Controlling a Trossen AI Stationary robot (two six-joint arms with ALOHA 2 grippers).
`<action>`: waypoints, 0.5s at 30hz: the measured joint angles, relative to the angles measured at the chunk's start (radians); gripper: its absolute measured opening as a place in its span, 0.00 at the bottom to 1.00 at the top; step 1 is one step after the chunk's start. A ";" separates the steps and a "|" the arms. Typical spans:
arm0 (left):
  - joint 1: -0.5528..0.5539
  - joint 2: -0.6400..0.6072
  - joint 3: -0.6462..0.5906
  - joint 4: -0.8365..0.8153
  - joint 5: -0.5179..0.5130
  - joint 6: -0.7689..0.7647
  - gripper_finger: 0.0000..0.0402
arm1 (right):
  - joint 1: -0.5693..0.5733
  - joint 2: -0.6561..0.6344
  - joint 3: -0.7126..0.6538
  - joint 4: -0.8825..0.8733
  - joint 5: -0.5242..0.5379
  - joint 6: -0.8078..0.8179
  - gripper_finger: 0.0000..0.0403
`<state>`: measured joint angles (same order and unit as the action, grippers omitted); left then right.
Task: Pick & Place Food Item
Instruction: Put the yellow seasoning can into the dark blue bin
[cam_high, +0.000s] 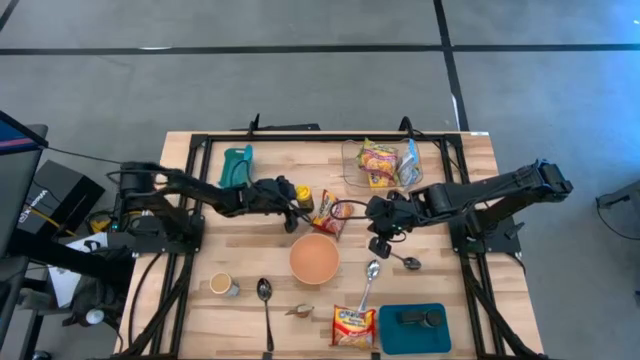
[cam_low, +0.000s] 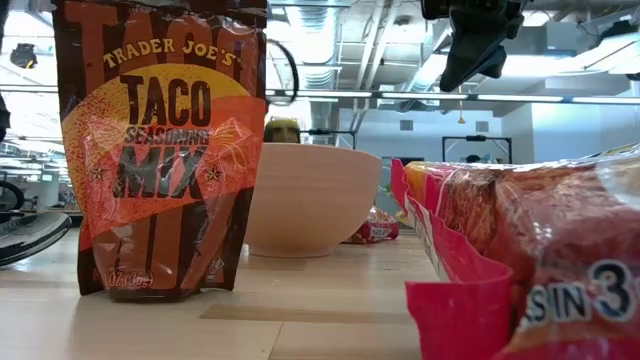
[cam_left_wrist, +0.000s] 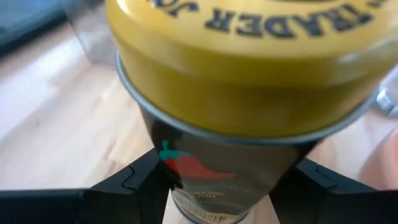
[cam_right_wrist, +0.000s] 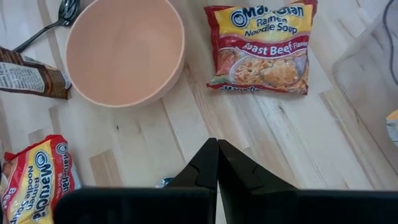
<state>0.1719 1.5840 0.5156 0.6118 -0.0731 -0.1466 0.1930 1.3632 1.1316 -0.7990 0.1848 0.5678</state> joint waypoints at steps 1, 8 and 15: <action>0.000 -0.032 0.000 -0.014 0.000 -0.001 0.53 | -0.003 0.000 0.000 0.000 0.000 0.000 0.00; -0.004 -0.277 0.000 -0.141 0.000 -0.052 0.53 | -0.017 0.000 -0.001 0.000 0.000 -0.015 0.00; -0.043 -0.477 0.000 -0.175 0.000 -0.079 0.54 | -0.019 0.000 -0.001 0.001 0.000 -0.029 0.00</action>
<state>0.1292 1.1072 0.5159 0.4370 -0.0731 -0.2256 0.1741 1.3632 1.1309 -0.7979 0.1848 0.5392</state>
